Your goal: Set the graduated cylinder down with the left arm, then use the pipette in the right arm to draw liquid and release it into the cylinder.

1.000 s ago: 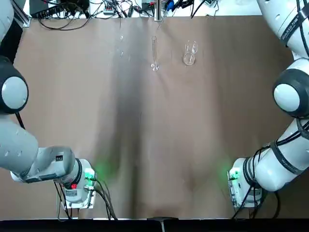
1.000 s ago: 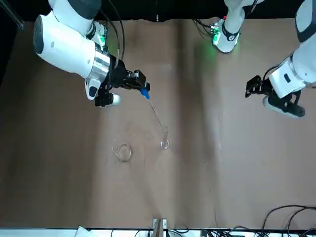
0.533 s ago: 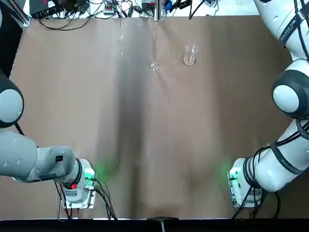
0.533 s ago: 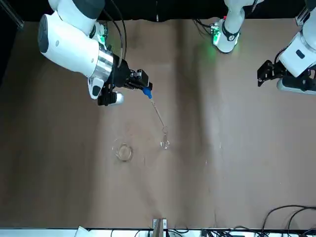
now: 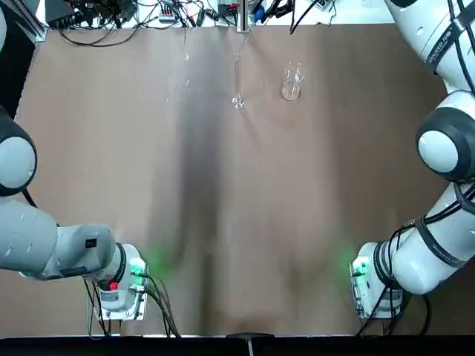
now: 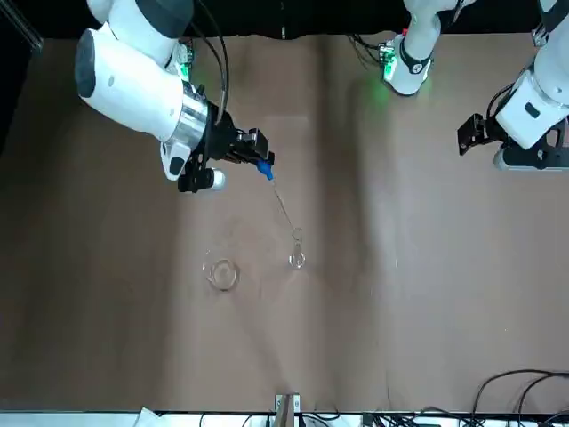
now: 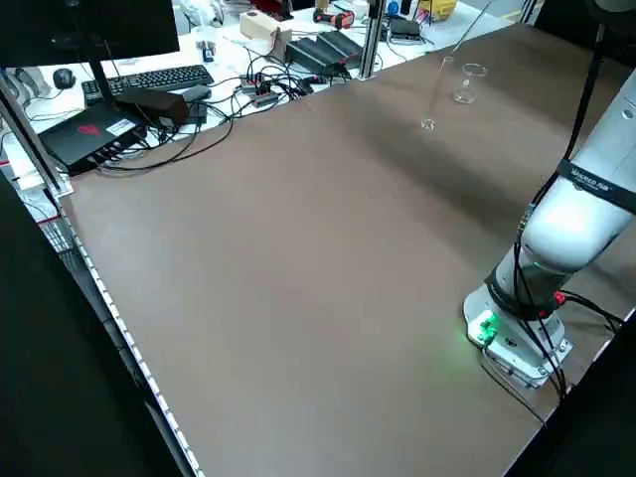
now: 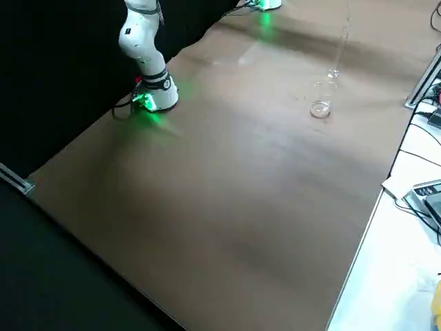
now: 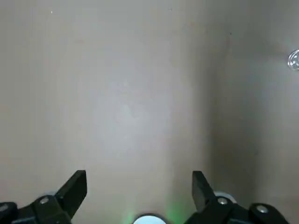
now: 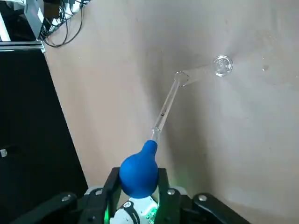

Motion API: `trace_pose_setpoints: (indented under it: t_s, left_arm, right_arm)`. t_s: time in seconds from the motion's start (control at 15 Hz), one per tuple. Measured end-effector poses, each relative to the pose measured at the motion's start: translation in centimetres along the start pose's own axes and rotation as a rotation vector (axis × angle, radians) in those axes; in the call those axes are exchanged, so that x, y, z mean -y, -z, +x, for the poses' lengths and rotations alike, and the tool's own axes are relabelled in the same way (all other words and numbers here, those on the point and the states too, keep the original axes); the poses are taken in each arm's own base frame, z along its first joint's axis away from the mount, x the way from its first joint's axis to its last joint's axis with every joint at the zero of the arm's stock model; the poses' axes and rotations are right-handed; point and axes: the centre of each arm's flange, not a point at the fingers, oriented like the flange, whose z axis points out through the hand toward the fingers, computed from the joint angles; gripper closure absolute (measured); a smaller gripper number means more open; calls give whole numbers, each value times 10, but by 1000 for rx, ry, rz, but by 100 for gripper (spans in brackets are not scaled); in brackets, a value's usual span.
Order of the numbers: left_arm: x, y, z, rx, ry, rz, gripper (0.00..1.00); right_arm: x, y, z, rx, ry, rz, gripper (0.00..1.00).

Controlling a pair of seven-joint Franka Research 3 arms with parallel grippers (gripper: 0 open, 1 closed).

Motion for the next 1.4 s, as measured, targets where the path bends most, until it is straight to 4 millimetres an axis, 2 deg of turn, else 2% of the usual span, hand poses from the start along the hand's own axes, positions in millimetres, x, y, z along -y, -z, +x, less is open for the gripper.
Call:
trace_pose_setpoints:
  t_s: [0.33,1.07,1.2,1.4]
  left_arm:
    - [-3,-15,6,42,-8,-3,0]
    - [-15,-24,7,52,19,-52,0]
    - [-11,-26,7,51,31,-53,0]
    - [7,-32,9,58,64,-56,0]
  right_arm:
    - [1,-18,-1,-3,11,-22,63]
    - [2,-28,0,-27,24,-36,63]
    - [2,-31,0,-28,26,-43,63]
    - [0,-37,2,-32,31,-60,63]
